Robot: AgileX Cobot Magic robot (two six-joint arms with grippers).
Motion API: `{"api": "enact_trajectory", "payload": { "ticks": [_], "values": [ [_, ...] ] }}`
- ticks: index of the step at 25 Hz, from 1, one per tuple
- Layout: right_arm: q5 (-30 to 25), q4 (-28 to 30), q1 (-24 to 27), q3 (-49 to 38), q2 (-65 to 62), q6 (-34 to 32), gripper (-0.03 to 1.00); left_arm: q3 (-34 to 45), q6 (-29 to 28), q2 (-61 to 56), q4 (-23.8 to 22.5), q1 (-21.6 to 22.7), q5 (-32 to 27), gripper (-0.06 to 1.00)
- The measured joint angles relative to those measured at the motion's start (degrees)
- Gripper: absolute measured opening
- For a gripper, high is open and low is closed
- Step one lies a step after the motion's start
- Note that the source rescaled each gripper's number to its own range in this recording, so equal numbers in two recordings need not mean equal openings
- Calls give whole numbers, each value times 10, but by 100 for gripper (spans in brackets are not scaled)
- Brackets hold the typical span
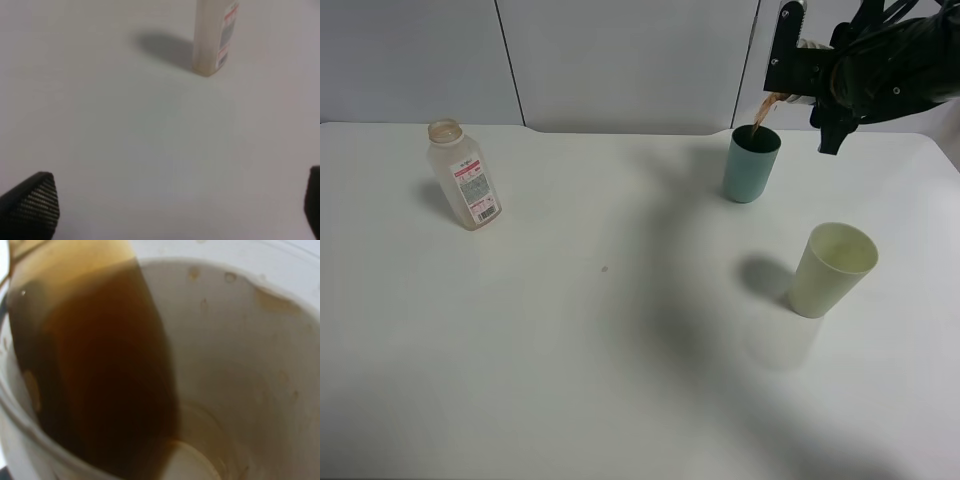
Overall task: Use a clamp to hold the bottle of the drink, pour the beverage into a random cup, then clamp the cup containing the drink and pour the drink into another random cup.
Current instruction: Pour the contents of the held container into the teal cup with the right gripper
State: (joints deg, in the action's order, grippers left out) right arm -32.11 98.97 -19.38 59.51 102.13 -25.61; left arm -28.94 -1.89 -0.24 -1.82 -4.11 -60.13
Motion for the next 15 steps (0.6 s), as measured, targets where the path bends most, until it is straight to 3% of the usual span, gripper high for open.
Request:
{"api": "enact_trajectory", "payload": {
  "ticks": [15],
  "values": [
    [-15, 0, 0, 0, 0, 81, 3, 0, 0, 0, 0, 0, 0, 100]
  ]
}}
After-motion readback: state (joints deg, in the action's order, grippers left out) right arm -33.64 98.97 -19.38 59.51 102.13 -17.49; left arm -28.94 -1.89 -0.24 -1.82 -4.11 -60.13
